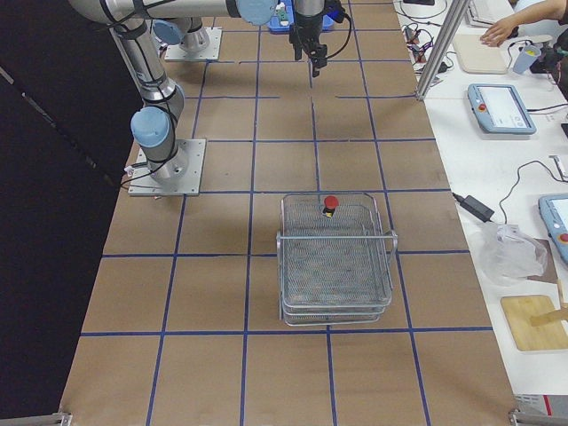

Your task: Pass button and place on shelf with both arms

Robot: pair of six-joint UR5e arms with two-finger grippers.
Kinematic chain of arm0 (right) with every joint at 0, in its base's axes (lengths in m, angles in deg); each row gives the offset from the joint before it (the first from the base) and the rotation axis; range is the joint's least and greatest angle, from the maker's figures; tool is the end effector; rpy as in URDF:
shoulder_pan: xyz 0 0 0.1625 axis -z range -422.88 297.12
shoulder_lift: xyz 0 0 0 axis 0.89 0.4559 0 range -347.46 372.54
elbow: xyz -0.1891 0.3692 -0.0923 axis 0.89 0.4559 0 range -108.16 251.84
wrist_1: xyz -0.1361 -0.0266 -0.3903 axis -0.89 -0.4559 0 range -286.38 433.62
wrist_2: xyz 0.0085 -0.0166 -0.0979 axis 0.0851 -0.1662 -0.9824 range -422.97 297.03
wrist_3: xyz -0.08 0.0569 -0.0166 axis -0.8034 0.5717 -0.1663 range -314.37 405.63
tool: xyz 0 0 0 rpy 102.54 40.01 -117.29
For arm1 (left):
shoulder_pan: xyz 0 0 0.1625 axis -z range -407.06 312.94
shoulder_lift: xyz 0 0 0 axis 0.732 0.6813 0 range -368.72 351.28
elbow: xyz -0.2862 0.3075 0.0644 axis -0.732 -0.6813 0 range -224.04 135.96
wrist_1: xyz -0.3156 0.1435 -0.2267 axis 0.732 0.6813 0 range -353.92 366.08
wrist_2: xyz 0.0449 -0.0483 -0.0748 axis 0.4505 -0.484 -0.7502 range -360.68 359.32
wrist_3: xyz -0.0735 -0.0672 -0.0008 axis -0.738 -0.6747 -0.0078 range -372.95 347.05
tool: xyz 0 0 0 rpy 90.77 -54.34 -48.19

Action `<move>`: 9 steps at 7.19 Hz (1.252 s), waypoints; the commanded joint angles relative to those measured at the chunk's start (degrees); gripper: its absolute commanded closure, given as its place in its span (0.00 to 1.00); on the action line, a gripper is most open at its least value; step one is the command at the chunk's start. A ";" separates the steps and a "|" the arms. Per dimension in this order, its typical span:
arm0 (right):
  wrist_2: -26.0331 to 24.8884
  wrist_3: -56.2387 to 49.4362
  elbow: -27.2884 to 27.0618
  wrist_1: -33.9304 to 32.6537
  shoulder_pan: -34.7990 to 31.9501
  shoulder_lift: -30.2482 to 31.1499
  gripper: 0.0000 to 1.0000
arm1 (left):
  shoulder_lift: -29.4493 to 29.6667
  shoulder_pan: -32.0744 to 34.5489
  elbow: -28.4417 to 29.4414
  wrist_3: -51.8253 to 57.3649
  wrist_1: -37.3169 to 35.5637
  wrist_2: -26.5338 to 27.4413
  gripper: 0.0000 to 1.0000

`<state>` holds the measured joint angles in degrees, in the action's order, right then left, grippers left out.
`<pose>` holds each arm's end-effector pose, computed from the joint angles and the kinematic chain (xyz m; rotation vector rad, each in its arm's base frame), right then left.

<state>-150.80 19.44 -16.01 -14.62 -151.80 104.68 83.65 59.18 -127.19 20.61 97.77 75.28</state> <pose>0.1280 -0.4817 0.5214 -0.6784 3.0394 -0.0806 -0.2945 -0.4484 0.5260 -1.2305 -2.6305 0.1236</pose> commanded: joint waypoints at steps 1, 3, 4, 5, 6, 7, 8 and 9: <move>0.21 10.49 -0.56 -1.14 -1.52 -0.46 0.00 | 0.00 -0.07 0.09 0.01 -0.02 -0.02 0.00; -0.24 21.12 0.56 -1.15 -1.17 -2.03 0.00 | 0.00 -0.07 0.27 0.01 -0.02 -0.02 0.00; -0.32 26.58 2.49 -0.88 -1.17 -3.61 0.00 | 0.08 -0.07 0.36 0.10 -0.02 -0.11 0.00; -0.41 26.72 3.38 -0.27 -1.17 -4.41 0.00 | 0.09 -0.15 0.45 0.10 -0.11 -0.20 0.00; -0.41 26.63 2.95 -0.09 -1.17 -4.42 0.00 | 0.17 -0.15 0.45 0.10 -0.02 -0.11 0.00; -0.41 26.46 2.69 -0.09 -1.17 -4.42 0.00 | 0.09 -0.07 0.45 0.10 -0.02 -0.03 0.00; -0.41 26.37 2.68 -0.09 -1.17 -4.42 0.00 | 0.17 -0.15 0.53 0.10 -0.11 -0.11 0.00; -0.41 26.37 2.60 -0.09 -1.17 -4.42 0.00 | 0.17 -0.15 0.53 0.10 -0.11 -0.20 0.00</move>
<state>-151.21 45.83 -13.31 -14.72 -152.97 100.29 83.80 59.06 -126.69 20.71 97.69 75.17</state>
